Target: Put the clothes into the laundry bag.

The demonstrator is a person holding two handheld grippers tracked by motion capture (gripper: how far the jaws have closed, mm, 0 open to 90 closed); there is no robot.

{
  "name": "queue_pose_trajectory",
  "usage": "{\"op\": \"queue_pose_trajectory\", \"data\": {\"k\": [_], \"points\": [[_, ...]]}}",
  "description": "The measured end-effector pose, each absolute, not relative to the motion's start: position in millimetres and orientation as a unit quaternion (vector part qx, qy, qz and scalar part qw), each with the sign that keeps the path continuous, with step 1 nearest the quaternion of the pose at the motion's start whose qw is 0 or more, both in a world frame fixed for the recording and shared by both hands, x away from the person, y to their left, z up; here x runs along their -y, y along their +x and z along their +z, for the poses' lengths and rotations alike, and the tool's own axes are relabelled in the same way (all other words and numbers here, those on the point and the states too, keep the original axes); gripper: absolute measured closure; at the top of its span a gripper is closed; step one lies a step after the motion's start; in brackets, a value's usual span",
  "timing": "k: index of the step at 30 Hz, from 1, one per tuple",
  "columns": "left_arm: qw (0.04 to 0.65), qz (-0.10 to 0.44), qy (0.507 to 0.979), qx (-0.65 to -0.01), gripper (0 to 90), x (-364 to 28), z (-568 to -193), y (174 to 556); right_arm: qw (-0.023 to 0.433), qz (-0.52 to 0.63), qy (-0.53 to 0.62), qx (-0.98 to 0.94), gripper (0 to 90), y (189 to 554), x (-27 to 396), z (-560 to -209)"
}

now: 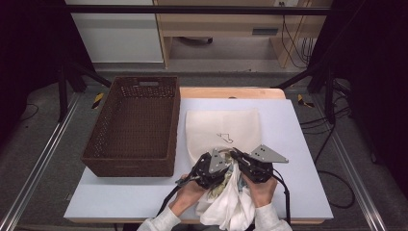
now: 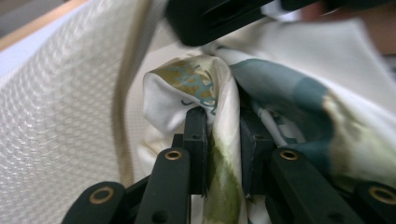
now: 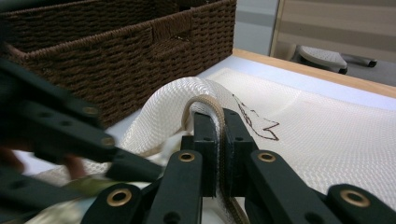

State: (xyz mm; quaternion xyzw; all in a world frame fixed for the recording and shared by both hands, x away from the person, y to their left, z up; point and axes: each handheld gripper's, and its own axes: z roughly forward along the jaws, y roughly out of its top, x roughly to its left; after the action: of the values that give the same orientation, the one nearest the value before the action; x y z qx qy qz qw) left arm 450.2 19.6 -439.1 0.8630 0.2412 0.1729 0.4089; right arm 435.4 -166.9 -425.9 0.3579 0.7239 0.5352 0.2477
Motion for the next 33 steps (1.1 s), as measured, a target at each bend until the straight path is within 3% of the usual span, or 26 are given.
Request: {"op": "queue_pose_trajectory", "data": {"k": [4,8,11,15,20,24,26,28,30,33], "points": [[0.397,0.168,0.854,-0.291,74.3,-25.6,-447.2,472.6,0.248,0.540,0.357,-0.720,86.5,433.7,169.7,-422.9],[0.393,0.188,0.852,-0.290,73.2,-25.2,-446.5,470.6,0.244,0.532,0.362,-0.726,86.4,434.8,169.7,-423.4],[0.404,0.194,0.845,-0.292,62.5,-30.9,-439.7,461.7,0.245,0.523,0.364,-0.731,86.4,434.5,168.7,-424.0],[0.428,0.178,0.840,-0.280,40.0,-47.3,-419.1,443.0,0.244,0.521,0.363,-0.733,86.2,435.4,169.2,-424.5],[0.464,0.161,0.828,-0.270,29.6,-68.8,-395.3,414.0,0.244,0.520,0.369,-0.730,86.1,436.4,171.0,-424.1],[0.461,0.140,0.842,-0.243,24.2,-57.1,-408.1,397.6,0.244,0.520,0.370,-0.730,86.1,436.8,170.0,-424.8],[0.433,0.147,0.857,-0.239,24.1,-43.8,-423.4,400.3,0.244,0.520,0.369,-0.731,86.1,437.1,169.6,-425.2],[0.426,0.109,0.862,-0.253,24.7,-31.7,-442.5,409.9,0.245,0.519,0.368,-0.731,86.2,436.8,169.7,-425.4],[0.435,0.102,0.858,-0.255,35.2,-24.8,-456.4,416.3,0.242,0.518,0.371,-0.732,86.1,437.6,169.8,-426.3],[0.434,0.125,0.855,-0.256,62.3,-24.0,-456.7,415.1,0.240,0.514,0.372,-0.734,86.2,439.3,169.6,-428.0]]}}
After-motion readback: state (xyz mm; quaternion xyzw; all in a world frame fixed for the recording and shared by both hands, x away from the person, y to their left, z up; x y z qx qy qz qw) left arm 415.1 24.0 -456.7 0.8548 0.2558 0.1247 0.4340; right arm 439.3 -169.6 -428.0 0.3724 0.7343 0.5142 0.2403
